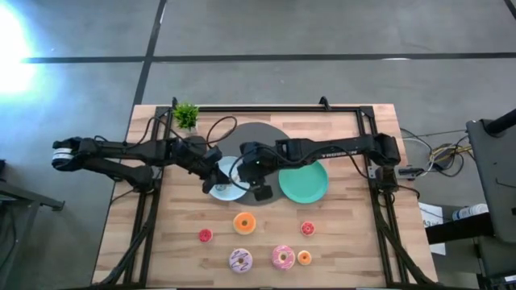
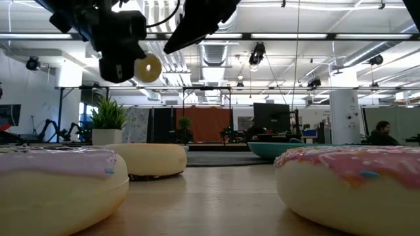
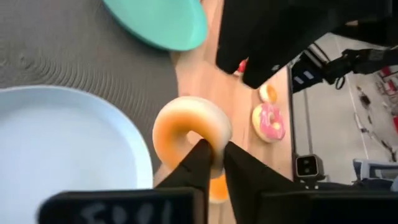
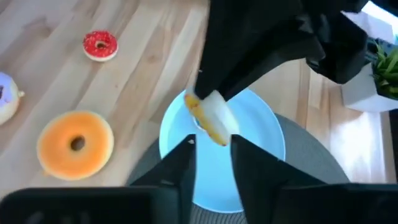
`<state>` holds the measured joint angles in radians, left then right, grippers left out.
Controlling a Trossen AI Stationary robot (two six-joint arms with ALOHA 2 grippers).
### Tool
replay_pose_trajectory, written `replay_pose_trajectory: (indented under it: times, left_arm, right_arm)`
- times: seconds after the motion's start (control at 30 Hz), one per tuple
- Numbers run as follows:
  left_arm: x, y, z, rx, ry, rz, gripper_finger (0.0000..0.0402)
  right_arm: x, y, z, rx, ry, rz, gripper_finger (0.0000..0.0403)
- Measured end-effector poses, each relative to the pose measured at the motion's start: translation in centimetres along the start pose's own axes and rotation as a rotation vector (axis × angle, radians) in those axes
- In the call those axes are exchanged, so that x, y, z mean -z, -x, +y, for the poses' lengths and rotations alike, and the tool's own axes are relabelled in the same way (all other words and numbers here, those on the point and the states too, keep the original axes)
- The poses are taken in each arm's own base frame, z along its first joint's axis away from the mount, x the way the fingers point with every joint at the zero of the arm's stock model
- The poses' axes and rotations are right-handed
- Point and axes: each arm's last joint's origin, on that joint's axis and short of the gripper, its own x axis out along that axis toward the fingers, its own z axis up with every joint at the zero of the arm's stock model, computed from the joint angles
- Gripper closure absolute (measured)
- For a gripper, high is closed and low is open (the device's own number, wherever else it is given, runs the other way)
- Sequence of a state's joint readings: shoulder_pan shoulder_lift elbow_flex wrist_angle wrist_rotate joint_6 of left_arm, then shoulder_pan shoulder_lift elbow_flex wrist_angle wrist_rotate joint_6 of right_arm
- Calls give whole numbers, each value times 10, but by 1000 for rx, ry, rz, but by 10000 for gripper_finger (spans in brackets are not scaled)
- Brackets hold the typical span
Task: Pick & Place donuts
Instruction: Put the top small orange donut on the light blue plate
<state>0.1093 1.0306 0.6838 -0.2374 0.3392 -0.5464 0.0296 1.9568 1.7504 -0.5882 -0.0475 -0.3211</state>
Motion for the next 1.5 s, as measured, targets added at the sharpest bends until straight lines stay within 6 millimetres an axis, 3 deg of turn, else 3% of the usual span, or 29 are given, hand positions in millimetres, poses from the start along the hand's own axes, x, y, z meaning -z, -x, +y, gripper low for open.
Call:
replay_pose_trajectory:
  times: [0.2,0.33,0.8,1.0,1.33,1.5]
  left_arm:
    - [2,0,2,-27,1,15,400]
    - [3,0,1,7,1,33,401]
    - [-3,-2,-2,47,-15,-19,401]
    - [-3,-2,-3,56,-14,-16,401]
    - [-4,-1,-3,38,20,-36,399]
    - [-2,0,0,-43,49,-50,352]
  right_arm:
    - [1,0,0,18,37,16,228]
    - [2,-3,-2,66,78,31,201]
    - [1,-17,-1,23,125,-17,213]
    - [2,-17,-2,23,117,-16,241]
    - [7,-24,-1,-13,46,11,357]
    - [15,-24,-3,-59,-23,71,389]
